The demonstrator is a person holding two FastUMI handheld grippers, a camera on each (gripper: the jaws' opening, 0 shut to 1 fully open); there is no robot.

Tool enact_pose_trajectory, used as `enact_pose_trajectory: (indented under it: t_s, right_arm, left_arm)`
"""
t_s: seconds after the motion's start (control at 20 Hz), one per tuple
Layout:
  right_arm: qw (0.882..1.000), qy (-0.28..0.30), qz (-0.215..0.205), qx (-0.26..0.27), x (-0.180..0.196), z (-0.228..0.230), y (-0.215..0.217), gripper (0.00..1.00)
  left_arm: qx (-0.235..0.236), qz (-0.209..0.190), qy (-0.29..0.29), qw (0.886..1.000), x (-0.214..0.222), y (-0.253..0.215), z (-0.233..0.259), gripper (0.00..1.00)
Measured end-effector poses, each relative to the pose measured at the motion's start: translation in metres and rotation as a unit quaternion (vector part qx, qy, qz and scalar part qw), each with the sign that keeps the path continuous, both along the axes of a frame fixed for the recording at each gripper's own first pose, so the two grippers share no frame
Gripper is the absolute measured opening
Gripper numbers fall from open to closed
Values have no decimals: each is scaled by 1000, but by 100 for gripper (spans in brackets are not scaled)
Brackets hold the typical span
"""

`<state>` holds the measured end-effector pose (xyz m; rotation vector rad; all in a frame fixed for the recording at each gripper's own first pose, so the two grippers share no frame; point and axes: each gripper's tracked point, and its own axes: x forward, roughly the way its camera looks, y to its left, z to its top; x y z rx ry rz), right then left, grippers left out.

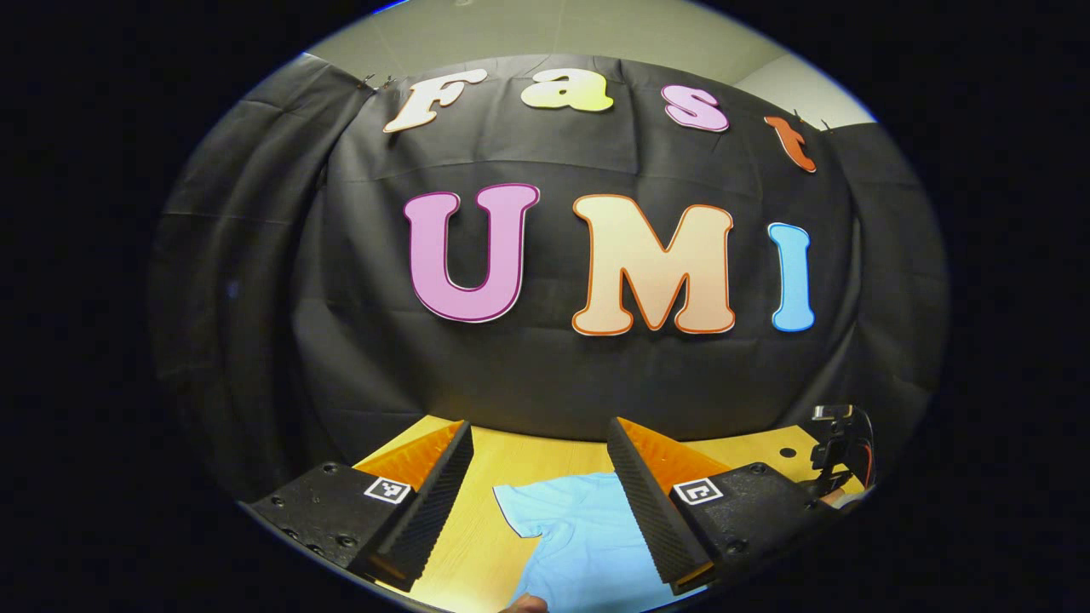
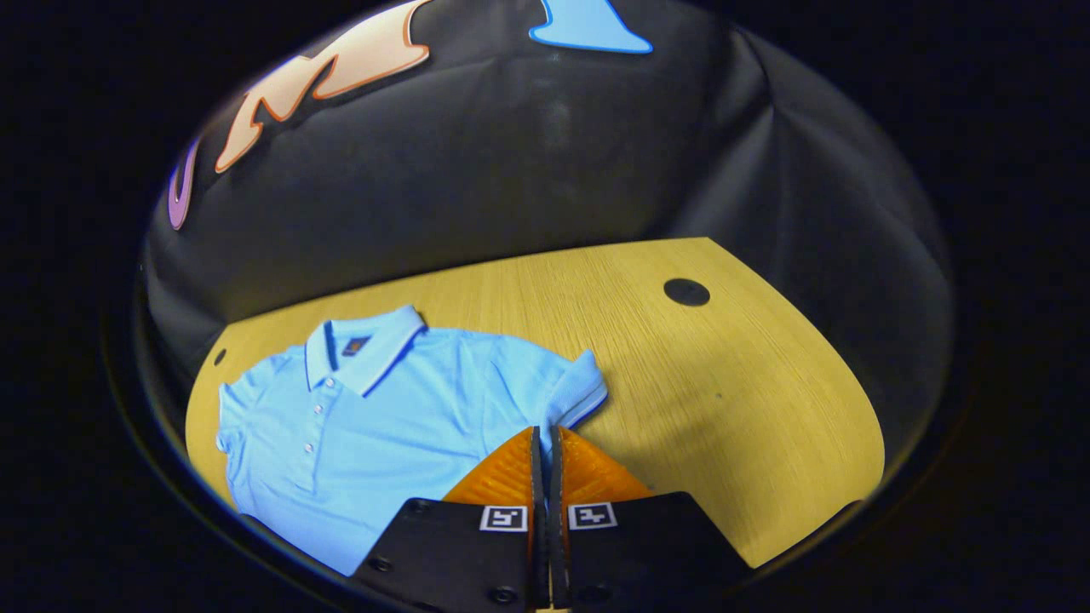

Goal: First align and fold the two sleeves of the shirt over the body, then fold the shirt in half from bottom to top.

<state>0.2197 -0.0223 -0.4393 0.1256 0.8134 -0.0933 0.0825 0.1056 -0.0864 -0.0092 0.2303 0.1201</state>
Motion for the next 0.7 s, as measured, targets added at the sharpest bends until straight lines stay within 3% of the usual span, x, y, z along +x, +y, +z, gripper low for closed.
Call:
enact_pose_trajectory:
  t_s: [0.35,0.7]
  right_arm:
    - [995,-31,21,94,9,27,75,3]
    - [991,2,54,121,-8,5,125,3]
  left_arm:
    - [1,-4,8,1000,-3,9,-7,95]
    - [0,4,27,1000,-9,27,-21,94]
